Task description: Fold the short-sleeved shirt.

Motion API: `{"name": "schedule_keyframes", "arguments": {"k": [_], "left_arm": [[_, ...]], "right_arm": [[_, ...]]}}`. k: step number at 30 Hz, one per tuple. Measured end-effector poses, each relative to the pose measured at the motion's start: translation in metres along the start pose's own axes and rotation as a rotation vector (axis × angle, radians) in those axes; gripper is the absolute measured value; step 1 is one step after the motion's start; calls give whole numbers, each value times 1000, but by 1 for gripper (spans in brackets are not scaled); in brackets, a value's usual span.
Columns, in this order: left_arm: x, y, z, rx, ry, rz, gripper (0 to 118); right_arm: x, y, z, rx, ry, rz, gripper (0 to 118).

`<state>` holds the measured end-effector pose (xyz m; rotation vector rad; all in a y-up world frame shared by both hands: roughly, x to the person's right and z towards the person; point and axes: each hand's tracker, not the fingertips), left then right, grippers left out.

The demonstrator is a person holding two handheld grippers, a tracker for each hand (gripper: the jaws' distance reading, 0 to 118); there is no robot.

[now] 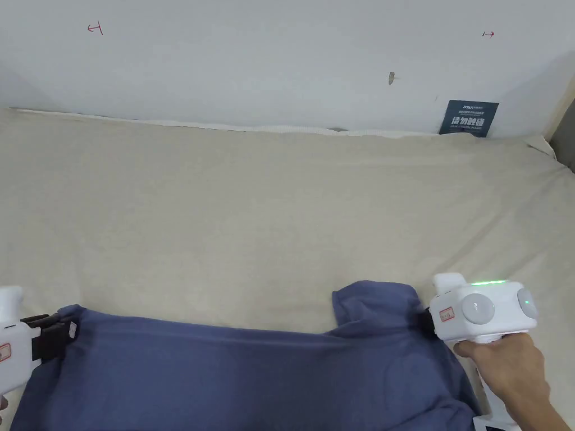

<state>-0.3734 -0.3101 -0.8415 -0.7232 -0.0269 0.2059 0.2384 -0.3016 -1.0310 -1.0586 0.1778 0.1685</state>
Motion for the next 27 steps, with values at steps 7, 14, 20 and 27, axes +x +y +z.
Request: {"name": "schedule_keyframes", "arguments": {"k": [7, 14, 20, 27], "left_arm": [[-7, 9, -5, 77, 8, 73, 5], [-14, 26, 12, 177, -6, 78, 5], [-17, 24, 20, 211, -9, 61, 5], [-15, -37, 64, 252, -22, 82, 5]], "right_arm": [[-9, -10, 49, 195, -66, 68, 0], [-12, -4, 109, 421, -84, 61, 0], [-8, -11, 136, 470, -26, 19, 0], [-14, -99, 159, 558, -8, 55, 0]]}}
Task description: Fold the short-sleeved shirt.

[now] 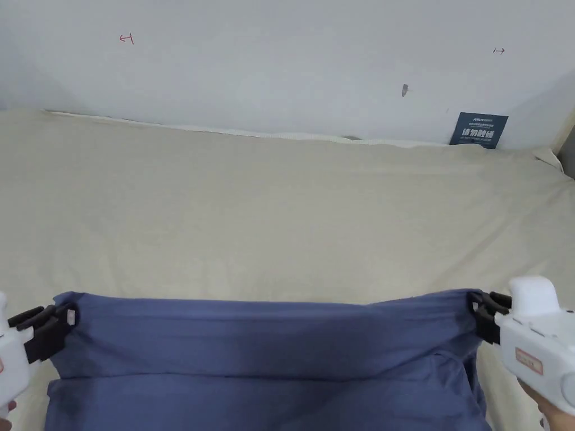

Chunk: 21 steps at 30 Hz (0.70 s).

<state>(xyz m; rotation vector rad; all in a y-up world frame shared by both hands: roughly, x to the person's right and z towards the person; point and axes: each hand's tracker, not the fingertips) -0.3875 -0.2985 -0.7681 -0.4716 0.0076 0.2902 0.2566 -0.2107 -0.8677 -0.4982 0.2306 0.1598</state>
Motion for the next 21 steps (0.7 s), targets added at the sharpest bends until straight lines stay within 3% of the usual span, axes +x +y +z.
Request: {"name": "schedule_keyframes", "arguments": {"k": [6, 11, 14, 15, 16, 17, 18, 19, 20, 21], "left_arm": [[5, -47, 48, -1, -5, -12, 5], [1, -107, 63, -125, 37, -50, 5], [-15, -133, 59, -143, 44, -24, 5], [-17, -138, 58, -149, 50, -25, 5], [-18, -142, 58, -151, 58, -39, 8], [-18, -145, 59, -151, 62, -53, 22], [-19, -146, 61, -150, 75, -61, 57], [-20, -145, 65, -150, 99, -69, 108], [-19, -145, 70, -143, 93, -64, 118], [-17, -142, 75, -130, 96, -66, 118]], "right_arm": [[-17, -58, 60, 26, 8, 34, 0], [-23, -125, 59, -76, -38, -76, 0], [-27, -148, 48, -128, -26, -57, 1], [-26, -151, 43, -146, -36, -55, 3], [-27, -155, 40, -160, -41, -64, 20], [-28, -156, 40, -160, -48, -80, 49], [-30, -153, 44, -168, -69, -93, 84], [-32, -148, 50, -172, -101, -116, 112], [-36, -141, 64, -109, -122, -150, 116], [-41, -134, 78, -32, -129, -181, 116]]}}
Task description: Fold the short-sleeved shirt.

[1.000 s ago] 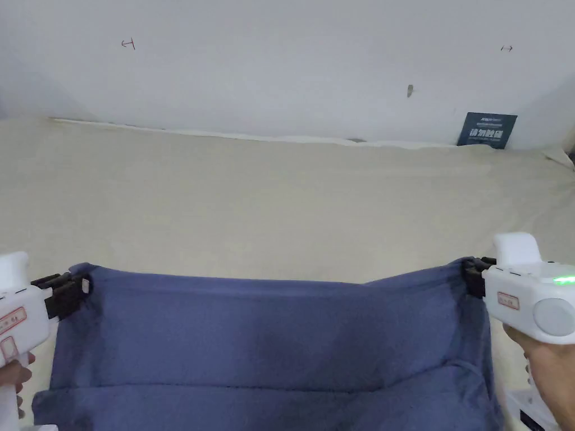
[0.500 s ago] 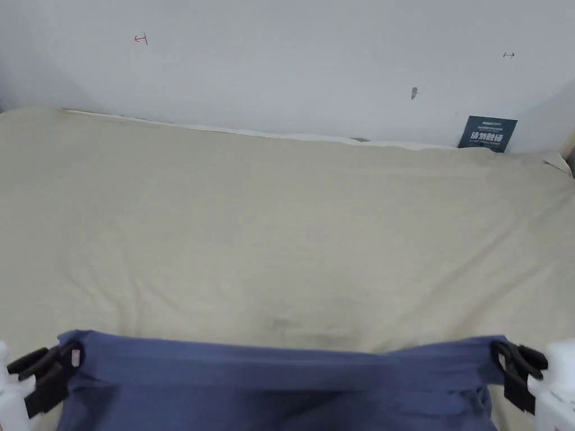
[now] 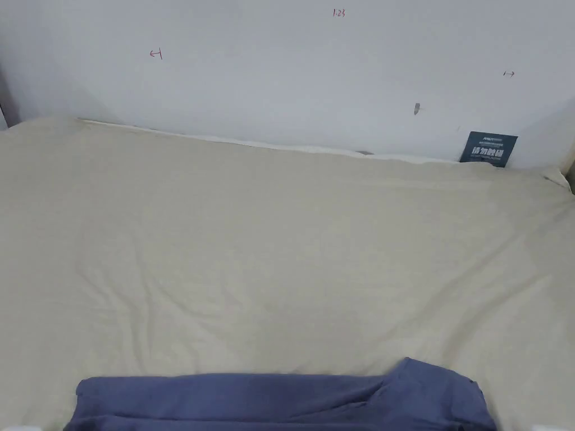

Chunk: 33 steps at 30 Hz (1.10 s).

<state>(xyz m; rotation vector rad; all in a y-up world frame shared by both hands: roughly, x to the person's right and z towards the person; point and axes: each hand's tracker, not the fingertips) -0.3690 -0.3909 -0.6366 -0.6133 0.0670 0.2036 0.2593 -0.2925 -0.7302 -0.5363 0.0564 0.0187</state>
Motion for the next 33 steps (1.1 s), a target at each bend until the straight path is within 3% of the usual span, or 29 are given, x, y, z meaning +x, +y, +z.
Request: {"name": "schedule_keyframes", "arguments": {"k": [2, 7, 11, 15, 16, 17, 18, 19, 20, 21, 24, 26, 33], "left_arm": [[17, 8, 23, 93, 33, 10, 118], [42, 50, 90, 342, 112, -68, 118], [70, 68, 143, 524, 170, -131, 118], [90, 69, 169, 579, 185, -202, 115], [99, 55, 167, 546, 135, -93, 108], [99, 54, 169, 561, 137, -119, 91], [100, 53, 169, 546, 115, -127, 61], [102, 51, 167, 520, 87, -133, 12], [98, 58, 171, 553, 120, -219, 8], [98, 54, 173, 559, 121, -205, 8], [92, 53, 172, 551, 108, -222, 8], [94, 53, 169, 526, 114, -218, 8], [55, 45, 120, 398, 144, -61, 8]], "right_arm": [[-14, 20, 39, 88, 7, -62, 116], [-64, 49, 134, 360, -34, -64, 116], [-109, 53, 191, 544, -62, 55, 116], [-141, 52, 219, 597, -32, 117, 116], [-148, 52, 224, 599, -7, 128, 115], [-155, 50, 228, 602, -5, 131, 111], [-159, 49, 230, 608, -6, 131, 88], [-165, 48, 232, 611, -9, 134, 54], [-169, 48, 231, 607, -12, 134, 13], [-170, 46, 232, 605, -8, 132, 0], [-168, 45, 227, 594, 44, 108, 0], [-171, 45, 225, 587, 28, 118, 0], [-157, 44, 215, 537, 39, 93, 0]]}}
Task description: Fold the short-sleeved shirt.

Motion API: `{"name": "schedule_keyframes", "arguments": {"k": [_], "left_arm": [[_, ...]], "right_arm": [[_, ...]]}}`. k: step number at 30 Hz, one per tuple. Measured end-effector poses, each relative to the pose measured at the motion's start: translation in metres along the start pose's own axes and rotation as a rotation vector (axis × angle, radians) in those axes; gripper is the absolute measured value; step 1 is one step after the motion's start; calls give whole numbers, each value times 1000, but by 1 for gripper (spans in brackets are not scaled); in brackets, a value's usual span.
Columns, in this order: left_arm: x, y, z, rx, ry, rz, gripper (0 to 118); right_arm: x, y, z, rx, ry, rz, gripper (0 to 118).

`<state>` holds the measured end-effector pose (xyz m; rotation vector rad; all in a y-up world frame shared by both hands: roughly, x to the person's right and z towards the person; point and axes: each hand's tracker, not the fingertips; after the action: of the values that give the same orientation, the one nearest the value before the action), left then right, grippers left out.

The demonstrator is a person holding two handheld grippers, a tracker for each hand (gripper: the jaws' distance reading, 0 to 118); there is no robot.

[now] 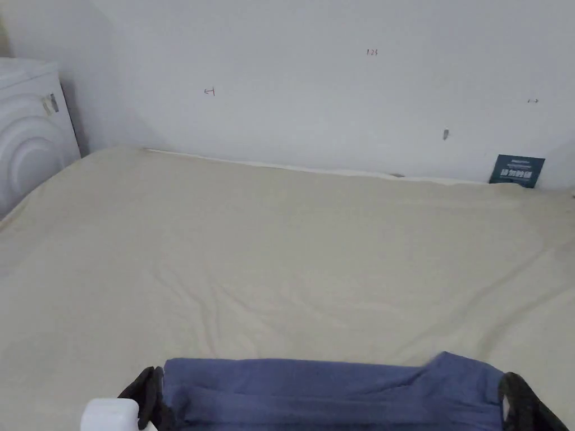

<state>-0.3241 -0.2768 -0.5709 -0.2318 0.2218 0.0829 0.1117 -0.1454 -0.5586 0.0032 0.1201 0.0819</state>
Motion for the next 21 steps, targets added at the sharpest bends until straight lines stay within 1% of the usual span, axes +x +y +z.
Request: {"name": "schedule_keyframes", "arguments": {"k": [1, 2, 3, 4, 5, 7, 8, 9, 11, 13, 14, 16, 17, 18, 19, 20, 21], "left_arm": [[-6, -5, -10, -22, 20, 16, 8], [-10, -12, -24, -64, 6, 32, 8], [-13, -17, -35, -93, -1, 42, 10], [-18, -25, -48, -131, 9, 57, 30], [-20, -34, -62, -182, -4, 78, 62], [-23, -50, -86, -266, 0, 90, 84], [-24, -59, -97, -316, -10, 103, 102], [-23, -66, -106, -356, -13, 112, 115], [-23, -80, -122, -377, 24, 87, 117], [-24, -89, -131, -425, 33, 27, 117], [-24, -97, -138, -444, 30, 21, 117], [-26, -110, -145, -483, 35, 8, 117], [-26, -117, -147, -513, 46, 2, 115], [-24, -122, -146, -555, 50, 12, 112], [-17, -123, -144, -529, 58, 38, 109], [-13, -115, -137, -497, 79, 10, 99], [-7, -112, -134, -508, 66, -15, 86]], "right_arm": [[1, 0, 2, -7, -2, -2, 0], [4, -2, 1, -20, -5, -6, 0], [7, -4, -1, -36, -2, -12, 0], [9, -5, -3, -48, -7, -19, 0], [9, -5, -1, -49, -23, -24, 0], [13, -7, -3, -52, -25, -30, 0], [14, -9, -4, -53, -28, -31, 0], [15, -9, -4, -57, -32, -31, 0], [18, -9, -5, -70, -39, -27, 0], [23, -10, -5, -80, -37, -36, 0], [26, -11, -7, -97, -35, -57, 0], [31, -11, -7, -116, -59, -51, 0], [35, -11, -6, -119, -65, -48, 0], [38, -11, -5, -122, -69, -49, 0], [41, -12, -5, -127, -82, -50, 0], [43, -13, -5, -132, -102, -51, 0], [46, -14, -5, -139, -116, -59, 0]]}}
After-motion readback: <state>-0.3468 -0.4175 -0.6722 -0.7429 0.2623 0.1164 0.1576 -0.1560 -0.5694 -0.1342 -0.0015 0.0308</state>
